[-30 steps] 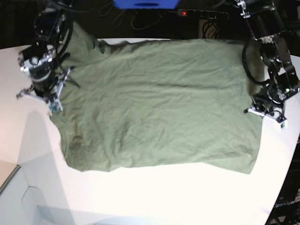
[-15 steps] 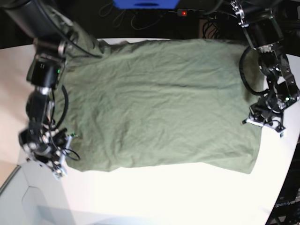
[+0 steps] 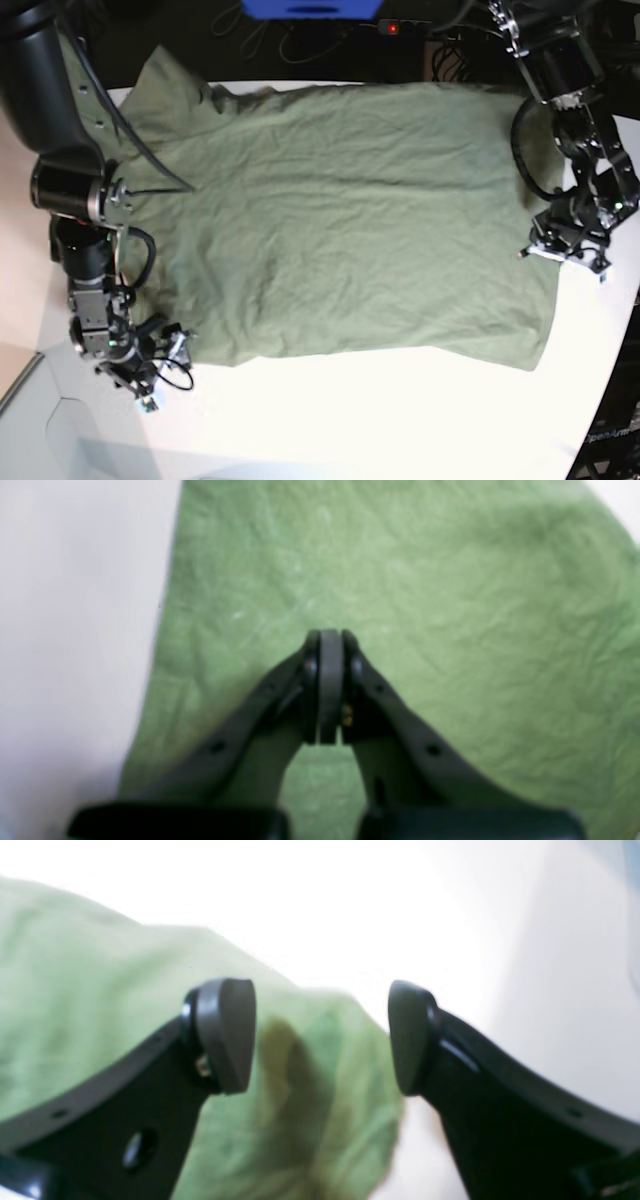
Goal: Layout the t-shirt on the table in an organized manner, then fold the t-shirt properly
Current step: 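Grasp the shirt hem corner with the right gripper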
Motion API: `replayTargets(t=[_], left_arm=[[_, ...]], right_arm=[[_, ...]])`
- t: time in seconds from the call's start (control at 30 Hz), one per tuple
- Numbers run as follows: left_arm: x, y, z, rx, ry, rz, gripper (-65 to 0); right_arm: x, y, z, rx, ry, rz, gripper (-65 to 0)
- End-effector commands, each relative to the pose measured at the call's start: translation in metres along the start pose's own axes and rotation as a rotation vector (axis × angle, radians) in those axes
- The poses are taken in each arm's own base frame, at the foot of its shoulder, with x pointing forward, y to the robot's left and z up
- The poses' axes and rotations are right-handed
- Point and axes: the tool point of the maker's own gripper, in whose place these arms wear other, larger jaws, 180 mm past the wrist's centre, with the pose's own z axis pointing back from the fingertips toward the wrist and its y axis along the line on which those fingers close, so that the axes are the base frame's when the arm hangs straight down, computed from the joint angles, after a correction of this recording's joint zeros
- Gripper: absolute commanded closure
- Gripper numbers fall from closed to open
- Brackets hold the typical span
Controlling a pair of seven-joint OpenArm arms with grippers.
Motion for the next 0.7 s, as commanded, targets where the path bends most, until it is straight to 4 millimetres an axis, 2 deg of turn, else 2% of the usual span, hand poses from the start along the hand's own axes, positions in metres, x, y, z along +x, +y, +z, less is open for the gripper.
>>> replayTargets(t=[0.0, 0.03, 0.07, 0.17, 0.27, 0.4, 0.67], left_arm=[[0.019, 0.0, 0.007, -0.003, -0.056, 0.006, -0.4], [0.019, 0.003, 0.008, 0.0, -0.061, 0.021, -0.4], [0.02, 0.007, 0.009, 0.003, -0.067, 0.039, -0.4], [0.022, 0.015, 0.012, 0.015, -0.077, 0.066, -0.4], [0.022, 0.016, 0.012, 0.016, -0.08, 0.068, -0.4], [0.02, 0.018, 0.012, 0.019, -0.075, 0.068, -0.4], [0.016, 0.016, 0.01, 0.016, -0.066, 0.073, -0.3]], right_arm=[[0.037, -0.024, 0.006, -0.079, -0.095, -0.01, -41.6], [0.033, -0.033, 0.006, -0.13, -0.095, -0.027, -41.6], [0.019, -0.043, 0.007, -0.172, -0.078, -0.042, -41.6], [0.005, -0.054, 0.009, -0.233, -0.065, -0.057, -41.6], [-0.025, -0.059, 0.012, -0.276, -0.016, -0.064, -41.6], [-0.054, -0.045, 0.01, -0.237, 0.029, -0.062, -41.5], [-0.087, -0.033, 0.01, -0.212, 0.086, -0.067, -40.0]])
